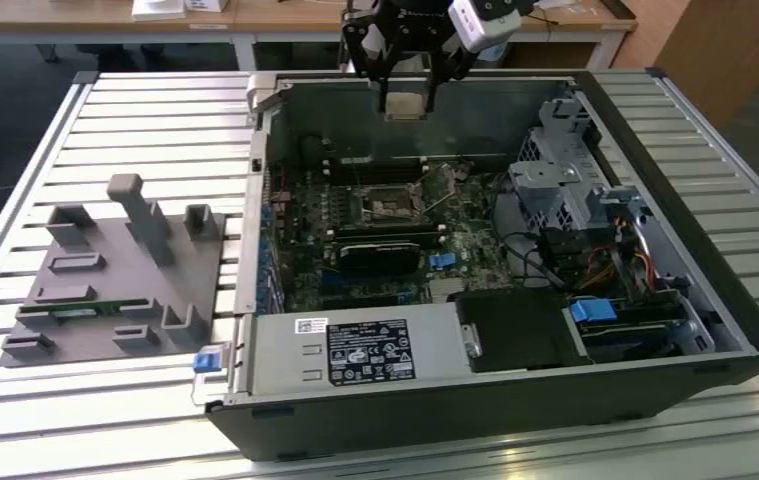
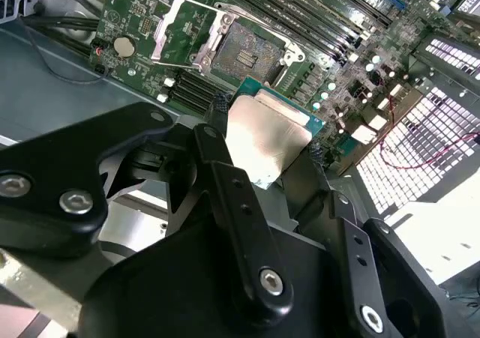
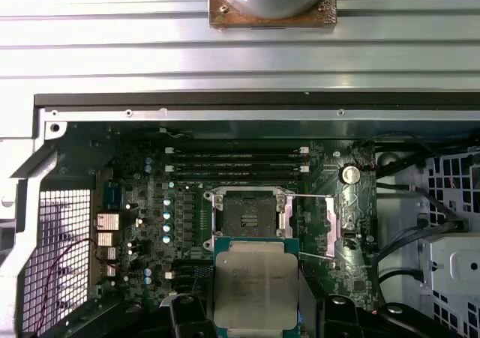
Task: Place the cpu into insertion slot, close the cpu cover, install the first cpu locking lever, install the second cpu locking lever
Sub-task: 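Place the cpu into insertion slot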
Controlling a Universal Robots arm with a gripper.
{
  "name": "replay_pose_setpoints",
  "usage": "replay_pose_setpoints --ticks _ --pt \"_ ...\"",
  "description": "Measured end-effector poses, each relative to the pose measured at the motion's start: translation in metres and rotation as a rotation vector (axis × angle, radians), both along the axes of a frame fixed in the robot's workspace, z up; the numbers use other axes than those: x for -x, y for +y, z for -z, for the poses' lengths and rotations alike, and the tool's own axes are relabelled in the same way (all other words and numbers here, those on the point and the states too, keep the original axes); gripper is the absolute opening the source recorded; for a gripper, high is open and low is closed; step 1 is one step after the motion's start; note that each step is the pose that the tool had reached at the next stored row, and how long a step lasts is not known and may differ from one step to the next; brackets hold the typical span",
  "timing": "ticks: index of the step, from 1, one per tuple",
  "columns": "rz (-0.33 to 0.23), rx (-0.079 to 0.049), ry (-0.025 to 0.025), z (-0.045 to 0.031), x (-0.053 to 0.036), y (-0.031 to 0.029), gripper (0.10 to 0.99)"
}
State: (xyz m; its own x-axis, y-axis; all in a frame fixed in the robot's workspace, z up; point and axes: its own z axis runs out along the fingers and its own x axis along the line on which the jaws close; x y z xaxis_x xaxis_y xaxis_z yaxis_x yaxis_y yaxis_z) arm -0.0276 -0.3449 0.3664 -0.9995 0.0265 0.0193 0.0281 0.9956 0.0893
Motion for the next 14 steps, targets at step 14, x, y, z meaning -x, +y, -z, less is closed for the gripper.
replay_pose_setpoints --ticks 14 --pt "0.049 0.000 0.0000 0.0000 0.0001 0.0000 0.537"
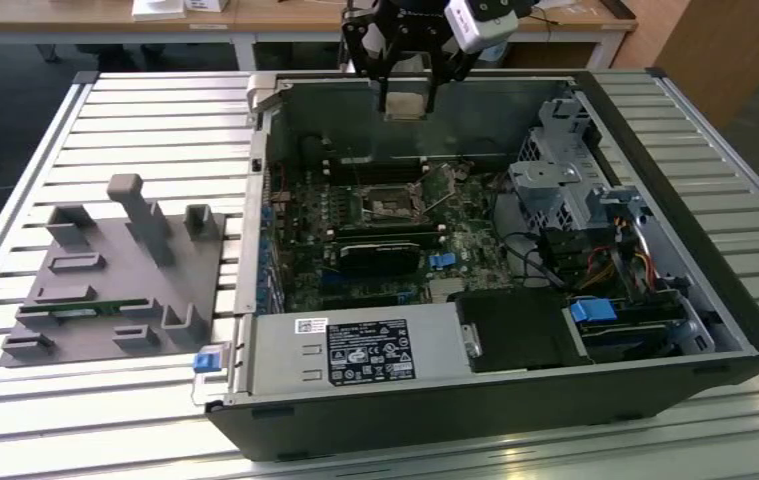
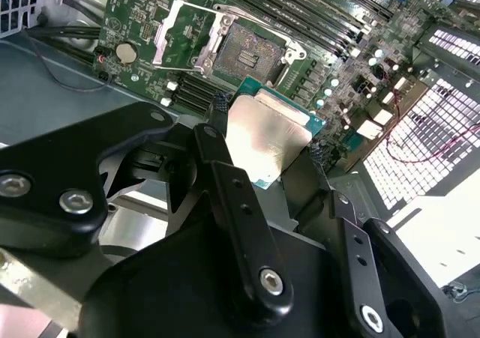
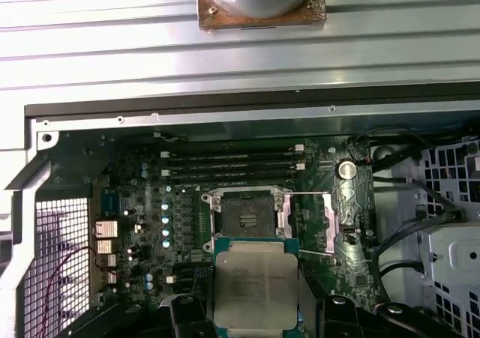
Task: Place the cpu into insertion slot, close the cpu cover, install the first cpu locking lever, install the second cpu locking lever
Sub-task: 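Place the cpu into insertion slot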
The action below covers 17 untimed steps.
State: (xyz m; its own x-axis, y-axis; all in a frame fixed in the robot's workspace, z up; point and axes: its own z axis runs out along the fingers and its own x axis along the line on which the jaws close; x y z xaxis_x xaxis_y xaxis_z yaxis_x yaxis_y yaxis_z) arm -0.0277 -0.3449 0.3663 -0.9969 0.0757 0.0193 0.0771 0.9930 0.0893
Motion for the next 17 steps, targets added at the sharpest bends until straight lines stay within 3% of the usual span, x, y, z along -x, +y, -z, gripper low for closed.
replay_pose_setpoints --ticks 17 --pt "0.029 0.000 0.0000 0.0000 0.0004 0.0000 0.537"
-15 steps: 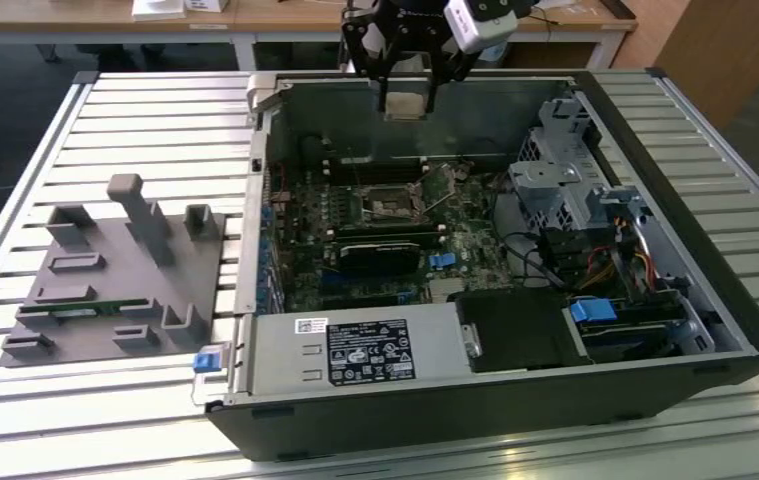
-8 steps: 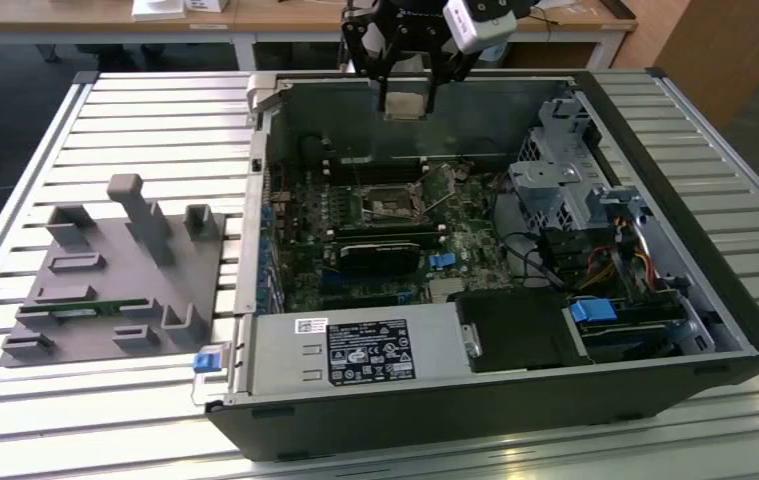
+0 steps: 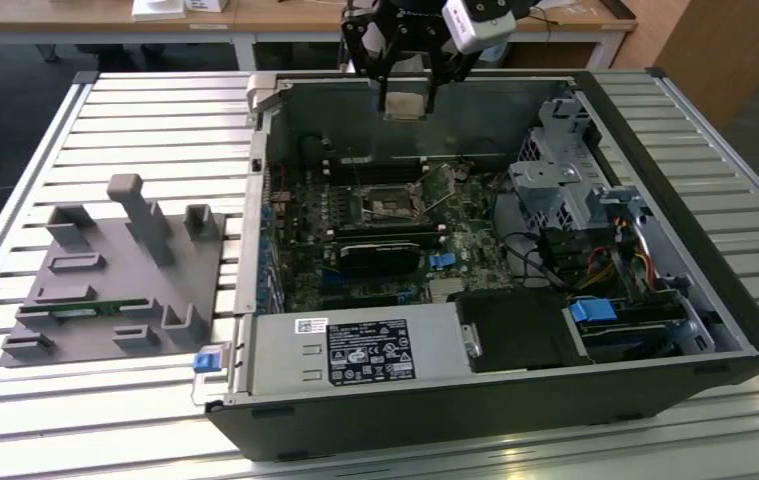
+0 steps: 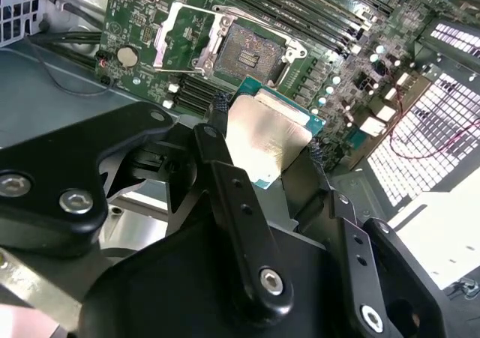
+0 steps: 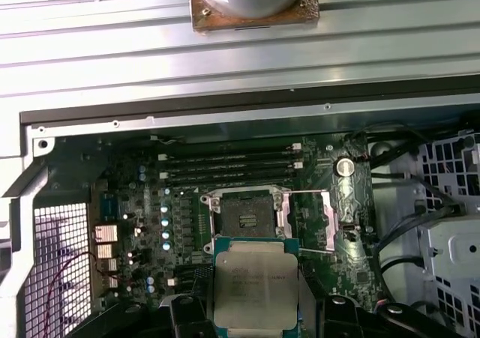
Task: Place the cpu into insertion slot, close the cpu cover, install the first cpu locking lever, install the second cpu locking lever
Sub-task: 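Place the cpu into insertion slot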
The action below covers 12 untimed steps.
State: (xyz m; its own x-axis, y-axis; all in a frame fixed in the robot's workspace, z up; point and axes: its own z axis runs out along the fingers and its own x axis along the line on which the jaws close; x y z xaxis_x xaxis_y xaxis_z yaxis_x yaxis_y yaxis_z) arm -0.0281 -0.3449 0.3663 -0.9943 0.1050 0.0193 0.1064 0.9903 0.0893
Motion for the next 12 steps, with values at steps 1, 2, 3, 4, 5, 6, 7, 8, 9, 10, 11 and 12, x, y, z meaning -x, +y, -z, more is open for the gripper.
replay_pose_setpoints --ticks 1,2,3,4,5,6,7,8,9,10,11,12 --pt "0.002 0.000 0.0000 0.0000 0.0000 0.0000 0.537" --pt "0.003 0.000 0.0000 0.0000 0.0000 0.0000 0.537" --pt "0.005 0.000 0.0000 0.0000 0.0000 0.0000 0.537" --pt "0.006 0.000 0.0001 0.0000 0.0000 0.0000 0.537" --pt "0.008 0.000 0.0000 0.0000 0.0000 0.0000 0.537" --pt "0.009 0.000 0.0000 0.0000 0.0000 0.0000 0.537" --pt "0.011 0.000 0.0000 0.0000 0.0000 0.0000 0.537" --pt "0.012 0.000 0.0000 0.0000 0.0000 0.0000 0.537" --pt "0.013 0.000 0.0000 0.0000 0.0000 0.0000 0.537" --pt "0.014 0.000 0.0000 0.0000 0.0000 0.0000 0.537" --pt "0.016 0.000 0.0000 0.0000 0.0001 0.0000 0.537" --pt "0.017 0.000 0.0000 0.0000 0.0001 0.0000 0.537"
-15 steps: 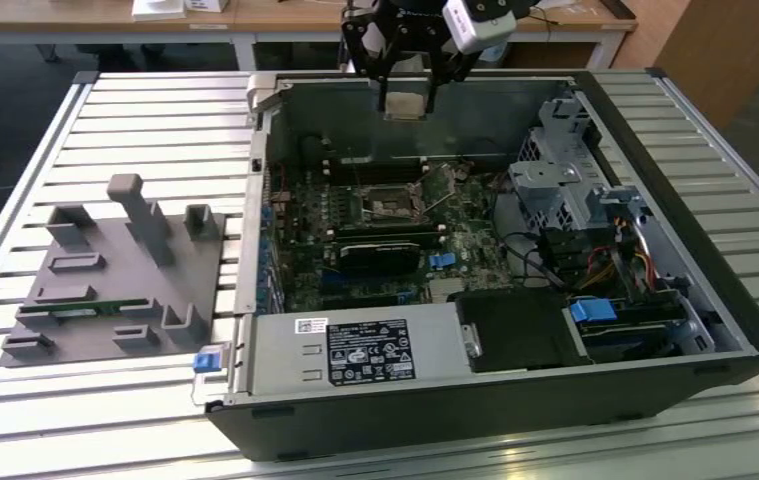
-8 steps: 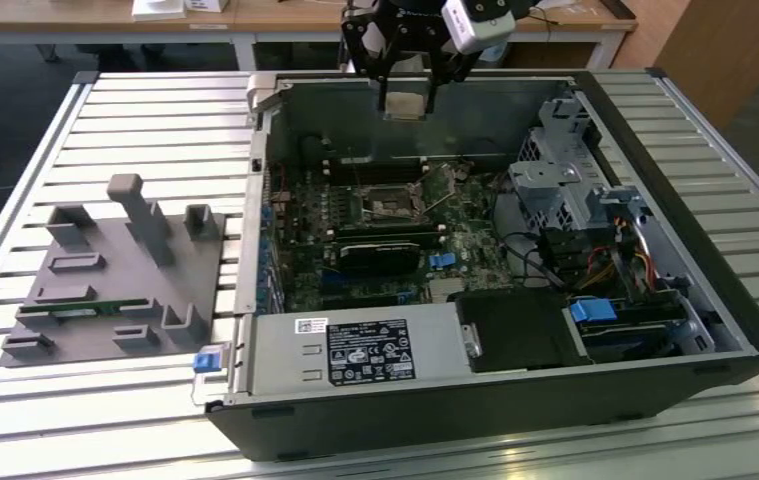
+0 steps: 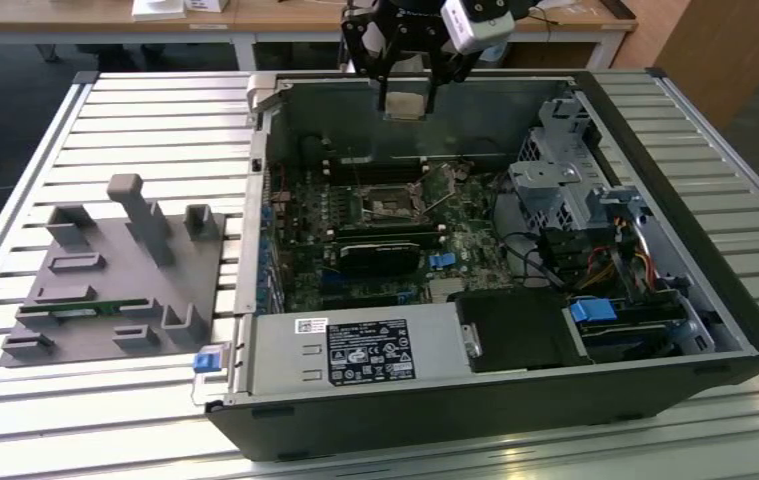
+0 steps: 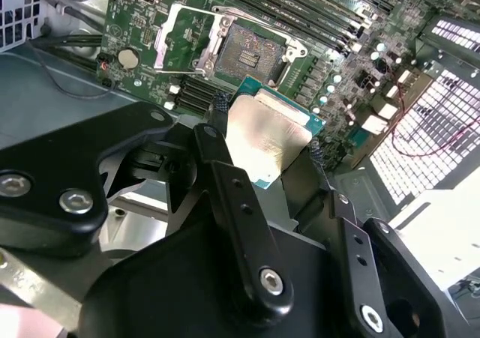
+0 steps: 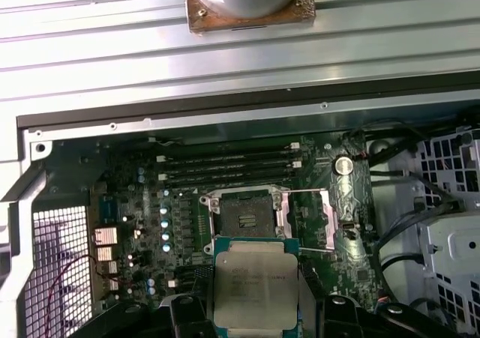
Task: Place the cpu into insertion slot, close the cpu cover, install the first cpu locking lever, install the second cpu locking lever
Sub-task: 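Place the cpu into insertion slot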
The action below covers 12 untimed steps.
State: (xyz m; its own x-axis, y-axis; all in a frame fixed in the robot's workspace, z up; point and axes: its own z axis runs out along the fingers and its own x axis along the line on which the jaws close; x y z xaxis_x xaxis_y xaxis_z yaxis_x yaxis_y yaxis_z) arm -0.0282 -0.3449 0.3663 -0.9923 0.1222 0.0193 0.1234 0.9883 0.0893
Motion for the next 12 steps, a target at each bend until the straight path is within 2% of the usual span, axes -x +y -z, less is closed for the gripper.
replay_pose_setpoints --ticks 12 --pt "0.016 0.000 0.0000 0.0000 0.0000 0.0000 0.537"
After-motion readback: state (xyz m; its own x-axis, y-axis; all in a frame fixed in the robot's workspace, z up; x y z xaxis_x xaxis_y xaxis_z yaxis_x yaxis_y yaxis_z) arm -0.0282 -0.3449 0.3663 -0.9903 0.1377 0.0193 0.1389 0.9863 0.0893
